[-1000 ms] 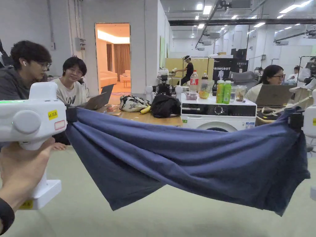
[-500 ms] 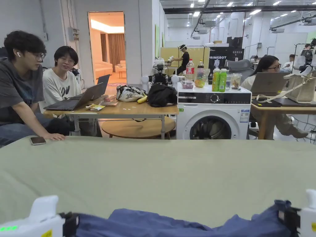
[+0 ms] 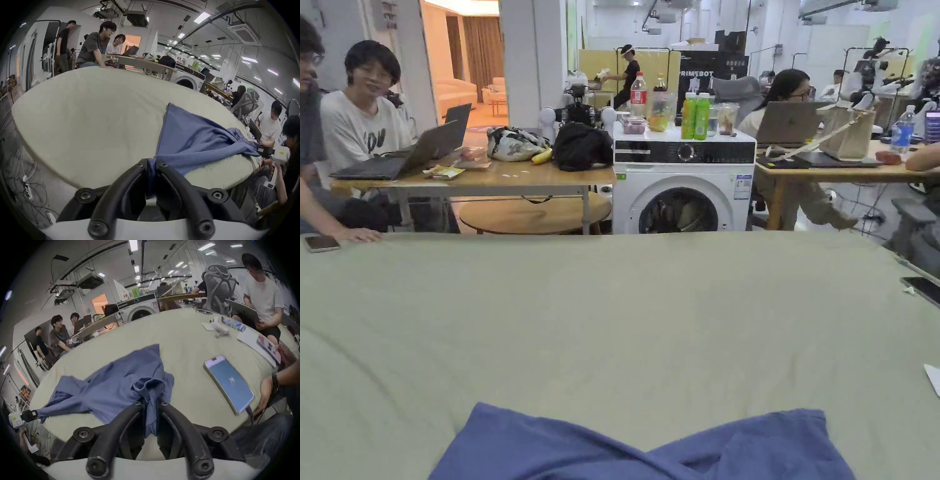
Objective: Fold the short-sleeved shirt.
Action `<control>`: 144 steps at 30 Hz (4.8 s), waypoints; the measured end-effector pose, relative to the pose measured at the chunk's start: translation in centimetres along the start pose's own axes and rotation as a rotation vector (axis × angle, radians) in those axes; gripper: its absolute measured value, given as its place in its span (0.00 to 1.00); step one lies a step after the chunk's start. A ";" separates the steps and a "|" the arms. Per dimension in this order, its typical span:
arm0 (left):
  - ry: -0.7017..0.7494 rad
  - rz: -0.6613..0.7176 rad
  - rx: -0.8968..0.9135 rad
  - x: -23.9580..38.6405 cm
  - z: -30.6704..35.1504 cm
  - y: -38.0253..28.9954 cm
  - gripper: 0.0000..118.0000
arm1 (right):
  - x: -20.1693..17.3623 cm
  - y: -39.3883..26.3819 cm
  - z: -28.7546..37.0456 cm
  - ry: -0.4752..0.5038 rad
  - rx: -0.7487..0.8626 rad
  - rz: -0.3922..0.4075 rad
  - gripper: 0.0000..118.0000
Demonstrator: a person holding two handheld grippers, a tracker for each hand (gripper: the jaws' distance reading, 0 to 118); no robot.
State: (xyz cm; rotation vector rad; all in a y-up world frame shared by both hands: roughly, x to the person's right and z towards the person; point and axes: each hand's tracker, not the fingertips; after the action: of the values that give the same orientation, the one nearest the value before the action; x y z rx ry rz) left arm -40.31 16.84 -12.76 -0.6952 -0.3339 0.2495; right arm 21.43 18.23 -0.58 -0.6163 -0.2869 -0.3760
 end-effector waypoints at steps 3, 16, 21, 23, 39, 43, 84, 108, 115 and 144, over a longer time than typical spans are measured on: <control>0.003 0.010 0.014 -0.1 0.1 0.0 0.32 | 0.1 -0.9 0.4 -0.031 0.011 0.031 0.28; 0.027 -0.307 0.396 11.5 1.4 6.8 0.81 | -4.3 4.8 3.1 0.084 0.249 0.141 0.68; -0.044 -0.303 0.389 14.4 1.2 8.4 0.66 | -6.8 5.4 2.4 0.087 0.271 0.239 0.36; -0.057 -0.298 0.387 14.9 1.1 8.6 0.30 | -7.5 5.2 2.0 0.079 0.268 0.286 0.21; -0.086 -0.280 0.112 13.4 -7.1 14.9 0.49 | -6.9 4.3 1.1 0.138 0.212 0.239 0.00; 0.008 -0.293 -0.008 12.9 -14.3 17.6 0.67 | -4.7 3.5 1.1 0.123 0.188 0.207 0.00; 0.085 -0.147 -0.267 10.5 -26.9 17.1 0.01 | -1.9 16.4 -19.5 -0.057 -0.213 0.200 0.02; -0.024 -0.141 0.644 12.1 8.6 28.3 0.00 | -4.5 30.9 6.9 0.119 0.388 0.136 0.02; 0.046 -0.186 0.644 14.3 7.8 35.4 0.00 | -7.6 36.3 6.8 0.067 0.443 0.205 0.02; 0.205 -0.254 0.623 16.2 -6.2 48.4 0.00 | -13.8 50.4 -6.6 -0.020 0.473 0.230 0.02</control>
State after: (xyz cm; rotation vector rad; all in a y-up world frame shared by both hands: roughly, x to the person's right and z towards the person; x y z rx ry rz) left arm -28.57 54.55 -45.73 -0.0583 -0.1311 0.0302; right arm 31.41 55.62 -36.29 -0.1842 -0.3071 -0.0732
